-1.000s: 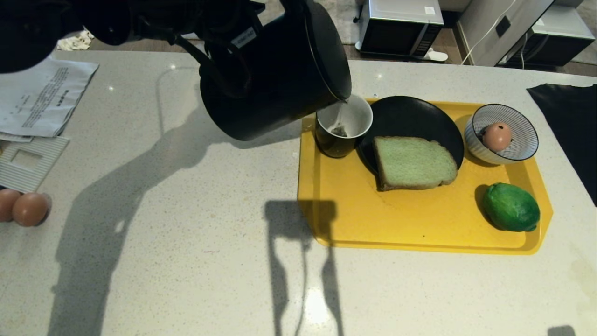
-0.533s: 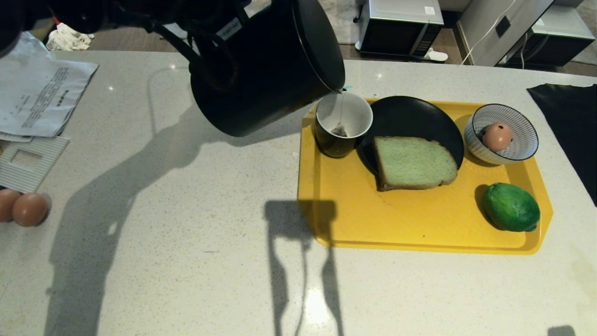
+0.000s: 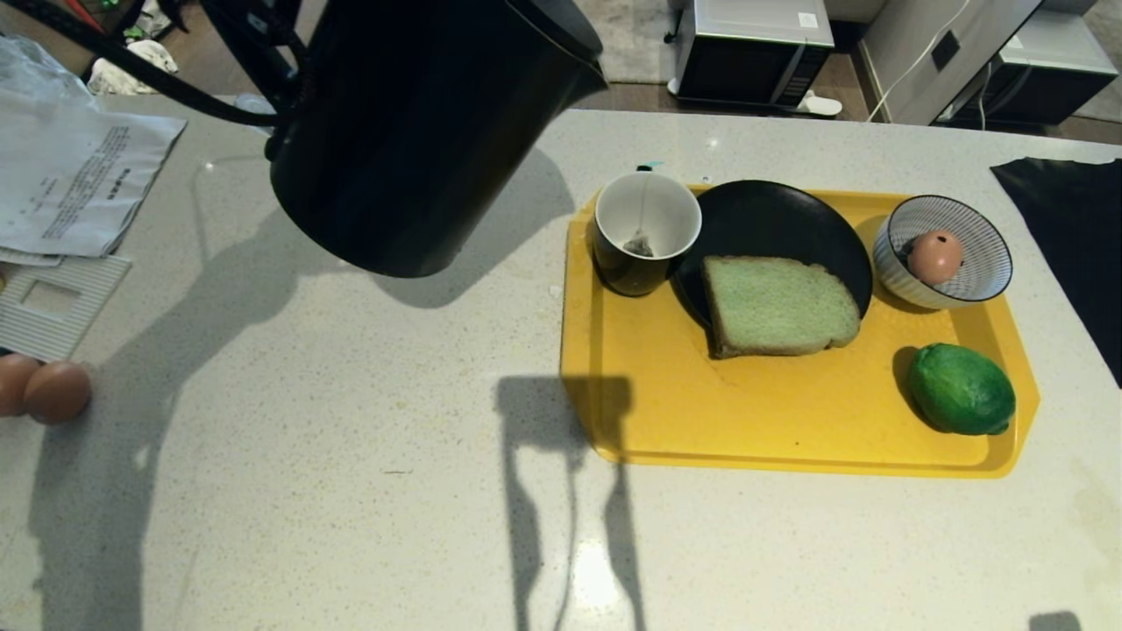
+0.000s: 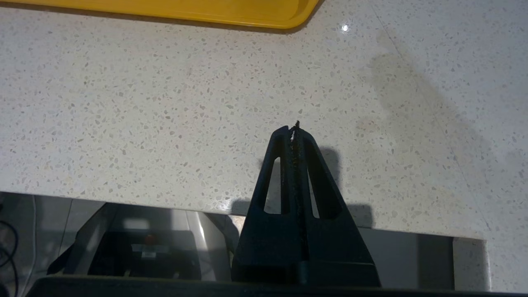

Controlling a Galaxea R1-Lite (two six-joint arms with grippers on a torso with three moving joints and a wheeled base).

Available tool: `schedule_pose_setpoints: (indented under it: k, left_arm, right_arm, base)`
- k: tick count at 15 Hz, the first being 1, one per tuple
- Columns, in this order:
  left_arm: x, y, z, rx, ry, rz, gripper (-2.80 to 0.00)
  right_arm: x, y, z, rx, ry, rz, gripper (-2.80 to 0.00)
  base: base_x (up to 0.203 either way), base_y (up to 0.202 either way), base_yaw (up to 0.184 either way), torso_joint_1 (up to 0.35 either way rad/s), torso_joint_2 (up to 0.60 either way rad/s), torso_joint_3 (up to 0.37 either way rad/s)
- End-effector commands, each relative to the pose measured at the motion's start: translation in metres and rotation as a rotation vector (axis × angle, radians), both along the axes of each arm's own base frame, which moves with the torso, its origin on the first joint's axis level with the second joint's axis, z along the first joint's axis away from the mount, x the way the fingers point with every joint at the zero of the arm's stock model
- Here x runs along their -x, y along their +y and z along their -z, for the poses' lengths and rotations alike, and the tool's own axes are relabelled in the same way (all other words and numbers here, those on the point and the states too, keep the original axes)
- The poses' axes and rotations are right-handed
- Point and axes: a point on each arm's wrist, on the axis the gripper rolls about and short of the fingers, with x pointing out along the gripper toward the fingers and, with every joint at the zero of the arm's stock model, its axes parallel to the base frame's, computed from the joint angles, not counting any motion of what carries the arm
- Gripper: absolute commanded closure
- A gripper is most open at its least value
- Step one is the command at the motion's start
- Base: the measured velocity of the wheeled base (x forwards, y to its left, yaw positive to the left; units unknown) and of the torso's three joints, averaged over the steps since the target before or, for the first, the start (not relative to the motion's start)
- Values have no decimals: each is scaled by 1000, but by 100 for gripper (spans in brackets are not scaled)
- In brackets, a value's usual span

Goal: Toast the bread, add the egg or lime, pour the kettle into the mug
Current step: Pour water into a cup, then put the kettle back

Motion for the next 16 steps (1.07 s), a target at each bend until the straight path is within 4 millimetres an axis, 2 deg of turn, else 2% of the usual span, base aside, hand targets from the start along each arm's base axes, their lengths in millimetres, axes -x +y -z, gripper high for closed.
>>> schedule_pose_setpoints:
  k: [1,3,5,8,13,16]
  left_arm:
    - [24,28,-10,103,-21,-29,0]
    - [35,45,-12,146,-49,-50,0]
    - [37,52,-1,161,-75,-70,0]
    - [37,58,33,204,-118,-92,0]
    - [56,70,99,299,-127,-84,0]
    - [45,75,128,349,-76,-127,0]
  right_arm:
    - [0,0,0,0,1,0,0]
    - [0,0,0,0,1,0,0]
    - [0,0,0,0,1,0,0]
    - [0,0,0,0,1,0,0]
    - [0,0,0,0,1,0,0]
    - [0,0,0,0,1,0,0]
  base:
    - [0,0,0,0,0,0]
    - [0,0,0,0,0,0]
    - [0,0,0,0,0,0]
    - [0,0,0,0,0,0]
    - [0,0,0,0,0,0]
    - [0,0,0,0,0,0]
